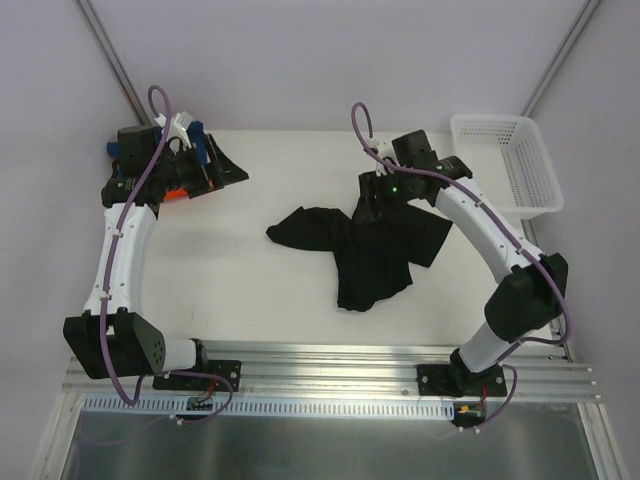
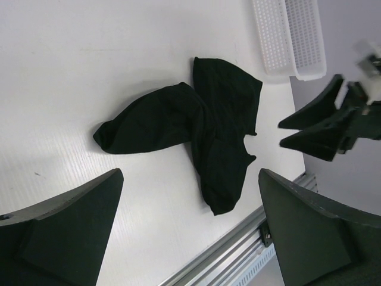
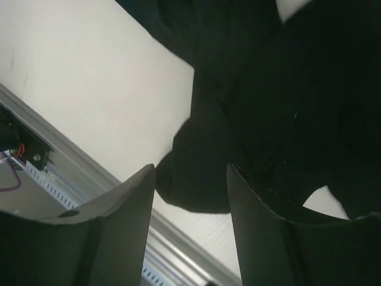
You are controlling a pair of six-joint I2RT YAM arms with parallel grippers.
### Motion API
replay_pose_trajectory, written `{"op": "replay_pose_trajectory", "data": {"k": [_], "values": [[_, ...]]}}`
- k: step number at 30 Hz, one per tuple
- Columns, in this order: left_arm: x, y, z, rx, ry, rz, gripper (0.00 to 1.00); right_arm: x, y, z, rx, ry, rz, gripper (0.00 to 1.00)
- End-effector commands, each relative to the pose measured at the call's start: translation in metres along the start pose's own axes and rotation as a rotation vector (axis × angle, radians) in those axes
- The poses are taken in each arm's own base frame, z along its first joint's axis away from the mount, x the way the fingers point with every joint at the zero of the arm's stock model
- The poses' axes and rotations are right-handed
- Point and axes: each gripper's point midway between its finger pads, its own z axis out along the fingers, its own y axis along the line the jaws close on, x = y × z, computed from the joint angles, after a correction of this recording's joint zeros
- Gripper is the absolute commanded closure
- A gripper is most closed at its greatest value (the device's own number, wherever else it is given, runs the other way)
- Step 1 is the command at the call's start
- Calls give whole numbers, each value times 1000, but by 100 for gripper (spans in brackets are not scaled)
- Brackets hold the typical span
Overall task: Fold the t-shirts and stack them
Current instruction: Flatten the tshirt out
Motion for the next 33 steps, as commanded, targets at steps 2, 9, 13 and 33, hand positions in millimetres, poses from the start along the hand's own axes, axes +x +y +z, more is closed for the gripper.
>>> {"op": "replay_pose_trajectory", "data": {"k": [2,9,13,33], "values": [[-17,-8,-10,8,-60,23,1,52,1,12,-52,157,220,46],[-14,4,-9,-12,-62,-5,1,67,6,37,-78,253,250,50],[-11,6,-10,-5,-59,-24,1,69,7,54,-72,285,246,50],[-4,19,-13,-20,-66,-87,1,57,-39,103,-3,319,279,50]]}}
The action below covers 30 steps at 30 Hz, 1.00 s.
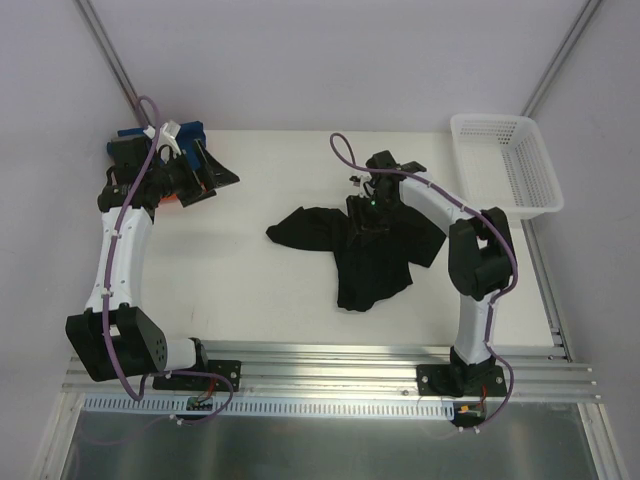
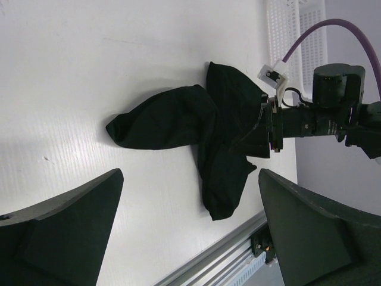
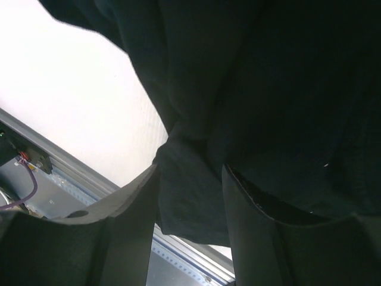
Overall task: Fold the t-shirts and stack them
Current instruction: Flatten the tshirt out
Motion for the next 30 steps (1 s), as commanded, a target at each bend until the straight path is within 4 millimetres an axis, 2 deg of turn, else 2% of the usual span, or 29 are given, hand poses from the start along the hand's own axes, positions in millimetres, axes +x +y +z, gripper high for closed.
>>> {"op": "replay_pose_trajectory", "data": {"k": [1,9,21,26,29,30], "values": [[-5,-9,-11,28,-42,11,1,-21,2,-7,2,-50,-19,51],[-6,-7,-8,35,-38,-14,1,-20,0,0,19,-35,-40,51],[-3,-5,-7,40,-36,-24,1,11,9,8,25,35,-59,52],[-4,-4,-8,41,-39,-29,1,15,11,8,28,42,-65,53],[-4,-4,-7,41,-39,-35,1,15,11,5,34,35,-72,67],[-4,-3,-6,41,-40,-35,1,14,10,4,39,31,-72,88]]}}
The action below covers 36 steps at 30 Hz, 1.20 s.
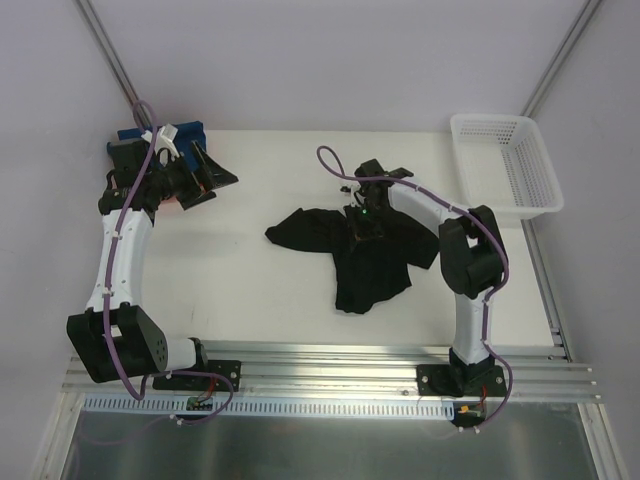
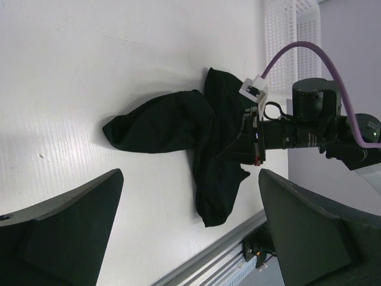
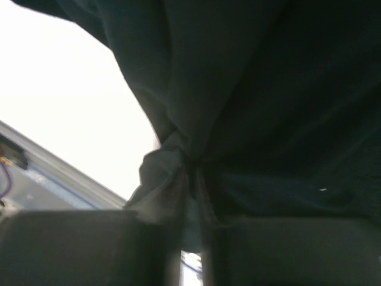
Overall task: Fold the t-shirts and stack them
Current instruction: Flatten the tshirt out
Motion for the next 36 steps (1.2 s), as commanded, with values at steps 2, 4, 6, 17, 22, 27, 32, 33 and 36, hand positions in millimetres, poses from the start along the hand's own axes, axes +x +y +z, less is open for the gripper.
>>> {"op": "replay_pose_trajectory", "data": {"k": [2,4,6,17,22,27,32,33,36], "values": [[-5,-13,-8,49,-24,18,1,0,7,-27,26,-48,-26,99],[-5,-13,-7,51,-24,15,1,-2,8,-32,26,-60,-32,100],[-6,-11,-5,50,-21,4,1,-5,8,-43,45,-89,-42,100],[-14,-12,6,86,-8,-31,1,-65,27,-162,158,-446,-184,99],[-17,-11,18,88,11,-15,1,-75,38,-214,202,-593,-234,99],[-13,-3,49,71,75,-10,1,-76,43,-262,276,-702,-292,99],[-2,-10,96,96,183,14,1,-71,45,-325,362,-860,-330,99],[-1,-11,103,100,197,16,1,-71,42,-337,394,-890,-325,99],[9,-19,132,120,249,51,1,-70,32,-378,485,-992,-330,99]]}}
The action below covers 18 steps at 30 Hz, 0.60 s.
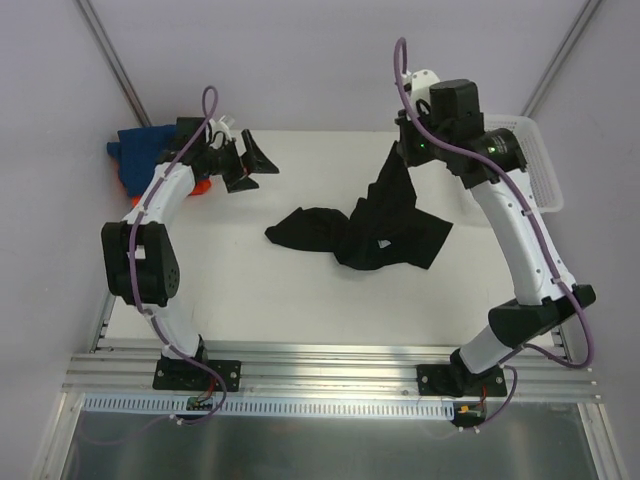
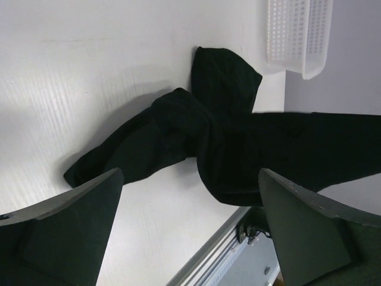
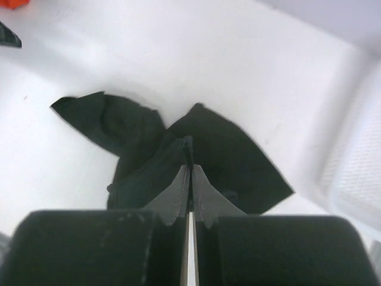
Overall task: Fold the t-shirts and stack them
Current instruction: Flatten the tshirt out
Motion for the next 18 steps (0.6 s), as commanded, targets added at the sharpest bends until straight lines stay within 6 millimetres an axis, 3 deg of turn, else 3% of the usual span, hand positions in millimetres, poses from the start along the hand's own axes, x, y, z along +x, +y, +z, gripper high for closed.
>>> {"op": "replay_pose_trajectory", "data": {"k": [1,4,8,14,18], "values": [[-8,-21,22,38,17,105,1,-49,-44,-65,176,-206,-47,100],[0,-27,53,56,75,140,1,-80,-80,-91,281,-314,-24,99],[9,-40,84,77,118,210,1,-123,-111,-122,374,-478,-29,100],[43,-49,128,107,221,262,1,-169,-119,-158,441,-660,-91,99],[58,-46,149,110,266,272,1,-174,-116,-174,436,-712,-47,99]]}}
